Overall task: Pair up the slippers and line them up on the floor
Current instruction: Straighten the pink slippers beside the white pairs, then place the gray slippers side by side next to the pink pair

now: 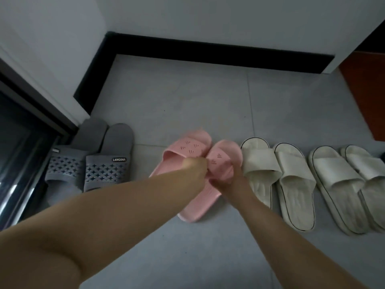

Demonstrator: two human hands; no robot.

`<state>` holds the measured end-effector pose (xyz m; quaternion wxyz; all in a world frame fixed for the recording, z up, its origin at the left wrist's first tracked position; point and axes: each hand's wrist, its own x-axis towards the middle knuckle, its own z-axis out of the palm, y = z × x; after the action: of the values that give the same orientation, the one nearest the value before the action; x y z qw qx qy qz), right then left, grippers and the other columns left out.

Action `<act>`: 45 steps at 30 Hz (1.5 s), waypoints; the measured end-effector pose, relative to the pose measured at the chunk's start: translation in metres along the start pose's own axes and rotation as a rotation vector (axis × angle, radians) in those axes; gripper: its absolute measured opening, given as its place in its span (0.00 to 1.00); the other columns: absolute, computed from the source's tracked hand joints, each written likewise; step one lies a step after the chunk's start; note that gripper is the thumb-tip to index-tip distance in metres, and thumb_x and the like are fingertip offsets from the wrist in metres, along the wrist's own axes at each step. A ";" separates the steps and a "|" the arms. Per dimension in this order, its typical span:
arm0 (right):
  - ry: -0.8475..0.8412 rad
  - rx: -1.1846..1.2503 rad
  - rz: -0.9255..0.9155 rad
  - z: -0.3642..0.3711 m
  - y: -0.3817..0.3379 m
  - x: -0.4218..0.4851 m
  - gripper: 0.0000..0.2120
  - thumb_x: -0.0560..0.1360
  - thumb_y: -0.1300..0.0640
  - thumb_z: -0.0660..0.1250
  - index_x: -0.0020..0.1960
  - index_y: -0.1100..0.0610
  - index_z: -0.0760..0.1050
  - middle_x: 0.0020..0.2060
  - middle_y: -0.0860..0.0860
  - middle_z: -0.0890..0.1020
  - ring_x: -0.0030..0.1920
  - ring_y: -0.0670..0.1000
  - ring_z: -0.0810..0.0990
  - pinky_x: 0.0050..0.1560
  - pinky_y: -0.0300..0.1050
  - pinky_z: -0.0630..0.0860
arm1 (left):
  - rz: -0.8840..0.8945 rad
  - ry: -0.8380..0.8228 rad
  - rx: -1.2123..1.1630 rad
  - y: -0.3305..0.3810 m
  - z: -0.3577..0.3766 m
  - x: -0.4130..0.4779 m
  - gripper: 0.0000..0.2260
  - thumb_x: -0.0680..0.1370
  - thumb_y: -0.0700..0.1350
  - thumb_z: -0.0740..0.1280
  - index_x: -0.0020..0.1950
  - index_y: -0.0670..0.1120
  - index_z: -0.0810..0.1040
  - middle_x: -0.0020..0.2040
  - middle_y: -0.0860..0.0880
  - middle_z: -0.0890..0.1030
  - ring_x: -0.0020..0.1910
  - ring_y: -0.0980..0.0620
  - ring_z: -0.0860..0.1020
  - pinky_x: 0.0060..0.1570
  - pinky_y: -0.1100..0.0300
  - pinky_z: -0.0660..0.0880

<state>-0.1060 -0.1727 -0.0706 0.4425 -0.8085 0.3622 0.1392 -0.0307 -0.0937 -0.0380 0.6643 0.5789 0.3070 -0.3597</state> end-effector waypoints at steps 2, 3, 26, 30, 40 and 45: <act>-0.059 -0.182 -0.050 -0.005 0.001 0.013 0.37 0.69 0.51 0.69 0.74 0.46 0.56 0.62 0.57 0.75 0.62 0.60 0.75 0.60 0.48 0.73 | -0.055 -0.029 -0.010 -0.010 -0.011 0.006 0.15 0.73 0.27 0.63 0.58 0.36 0.74 0.38 0.43 0.75 0.40 0.43 0.77 0.41 0.53 0.78; -0.068 -0.268 -0.064 -0.007 0.002 0.018 0.35 0.71 0.51 0.67 0.74 0.44 0.56 0.63 0.59 0.73 0.63 0.61 0.74 0.62 0.48 0.72 | -0.080 -0.054 -0.006 -0.012 -0.016 0.008 0.15 0.73 0.26 0.62 0.57 0.37 0.74 0.40 0.42 0.75 0.41 0.43 0.77 0.43 0.53 0.79; 0.310 -0.435 -0.554 0.098 -0.029 -0.030 0.29 0.62 0.68 0.59 0.63 0.56 0.68 0.65 0.57 0.69 0.64 0.59 0.63 0.68 0.56 0.59 | 0.520 0.118 1.489 0.098 -0.203 0.030 0.20 0.74 0.36 0.66 0.66 0.41 0.72 0.63 0.42 0.76 0.59 0.44 0.76 0.53 0.62 0.74; 0.053 -0.508 -0.769 0.124 -0.058 -0.030 0.26 0.61 0.63 0.59 0.59 0.52 0.69 0.61 0.58 0.74 0.61 0.58 0.67 0.62 0.45 0.56 | 0.297 0.272 1.830 0.118 -0.265 0.023 0.33 0.70 0.49 0.73 0.71 0.43 0.63 0.68 0.39 0.68 0.67 0.40 0.67 0.66 0.51 0.68; -0.381 -0.593 -0.672 0.168 -0.151 -0.008 0.30 0.72 0.62 0.64 0.72 0.59 0.59 0.70 0.58 0.68 0.68 0.58 0.68 0.65 0.45 0.66 | 0.205 0.380 1.701 0.120 -0.261 0.036 0.30 0.76 0.67 0.51 0.55 0.42 0.77 0.48 0.44 0.78 0.56 0.43 0.74 0.57 0.51 0.70; -0.438 -0.512 -0.681 0.160 -0.138 -0.019 0.28 0.72 0.65 0.62 0.71 0.57 0.61 0.70 0.56 0.67 0.69 0.56 0.68 0.65 0.43 0.65 | 0.114 0.344 1.698 0.109 -0.249 0.046 0.19 0.76 0.54 0.60 0.55 0.39 0.77 0.44 0.44 0.76 0.51 0.43 0.76 0.57 0.51 0.74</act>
<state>-0.0057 0.0145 -0.0668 0.3156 -0.9158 -0.0710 0.2382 0.0878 0.1549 -0.0508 -0.0311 0.9396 0.0012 -0.3409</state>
